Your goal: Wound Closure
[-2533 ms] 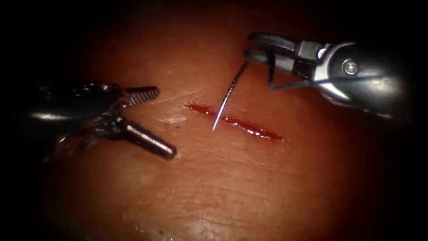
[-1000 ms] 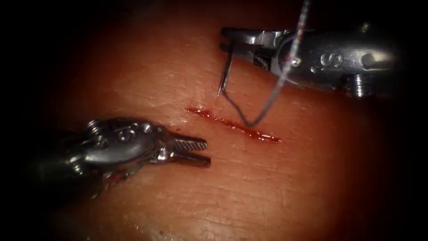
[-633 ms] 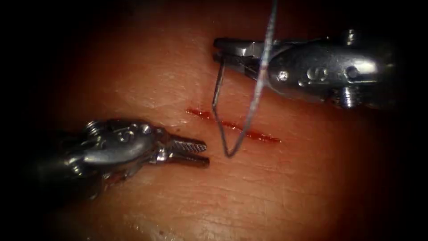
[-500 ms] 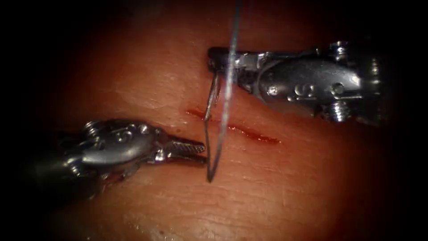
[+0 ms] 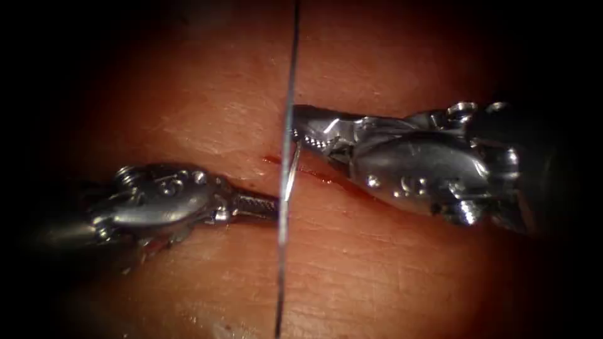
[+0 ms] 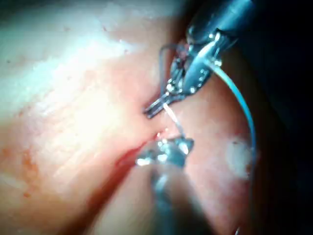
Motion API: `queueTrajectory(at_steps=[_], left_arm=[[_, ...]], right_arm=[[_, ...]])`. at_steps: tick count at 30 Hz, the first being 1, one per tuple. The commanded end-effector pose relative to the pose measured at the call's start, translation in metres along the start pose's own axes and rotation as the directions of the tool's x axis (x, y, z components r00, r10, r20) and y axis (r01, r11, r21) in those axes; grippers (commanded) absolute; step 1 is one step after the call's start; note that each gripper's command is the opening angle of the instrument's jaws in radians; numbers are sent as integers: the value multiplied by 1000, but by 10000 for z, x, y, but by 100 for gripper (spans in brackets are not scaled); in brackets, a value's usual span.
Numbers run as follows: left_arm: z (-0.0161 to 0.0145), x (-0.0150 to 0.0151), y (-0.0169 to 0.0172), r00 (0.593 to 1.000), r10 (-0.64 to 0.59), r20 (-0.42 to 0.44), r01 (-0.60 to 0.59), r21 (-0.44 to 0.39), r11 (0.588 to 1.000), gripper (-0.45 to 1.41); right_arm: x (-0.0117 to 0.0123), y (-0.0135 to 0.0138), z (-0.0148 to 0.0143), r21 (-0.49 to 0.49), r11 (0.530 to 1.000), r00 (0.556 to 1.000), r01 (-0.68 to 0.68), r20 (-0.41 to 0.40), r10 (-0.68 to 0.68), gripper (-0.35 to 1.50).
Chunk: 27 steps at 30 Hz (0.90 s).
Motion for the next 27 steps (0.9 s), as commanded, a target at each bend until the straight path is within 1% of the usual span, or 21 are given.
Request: queueTrajectory(at_steps=[1,5,6,7,10,12,14,16,18,20,21,23,24,27], left_arm=[[8,-1,-5,1000,3,-1,-3,0,1000,0],[11,-6,-9,1000,13,2,-13,4,1000,-1],[11,-8,-10,1000,9,5,-9,6,1000,-1],[11,-8,-10,1000,9,5,-9,6,1000,-1],[14,-13,-13,1000,7,17,-7,13,1000,-3],[18,-20,-19,1000,2,21,-2,18,1000,-3],[18,-22,-21,1000,3,30,-4,21,1000,-3],[17,-22,-21,1000,3,30,-4,20,1000,-3],[16,-22,-22,999,4,33,-4,20,1000,-5],[16,-23,-22,999,4,36,-5,21,1000,-6],[16,-23,-22,999,4,36,-5,21,1000,-6],[17,-24,-22,999,4,36,-5,23,1000,-6],[17,-24,-22,999,4,36,-5,23,1000,-6],[18,-25,-23,999,5,41,-6,26,1000,-8]], right_arm=[[1,-3,11,-3,1000,1000,3,-1,-3,-35],[1,1,11,-11,1000,1000,3,-2,-3,-35],[0,3,10,-22,999,1000,-25,-6,25,-35],[0,3,10,-22,999,1000,-25,-6,25,-35],[-4,15,6,-27,994,995,-103,-16,102,-35],[-8,25,3,-26,975,976,-219,-27,218,-35],[-11,26,4,-13,964,964,-265,-22,265,-35],[-12,25,5,-8,961,961,-276,-19,276,-35],[-17,24,7,0,949,949,-315,-12,315,-35],[-27,24,9,1,921,921,-391,-6,391,-35],[-27,24,9,1,921,921,-391,-6,391,-35],[-35,25,11,5,878,878,-478,-16,478,-35],[-35,25,11,5,878,878,-478,-16,478,-35],[-43,28,14,8,833,833,-553,-17,553,-35]])
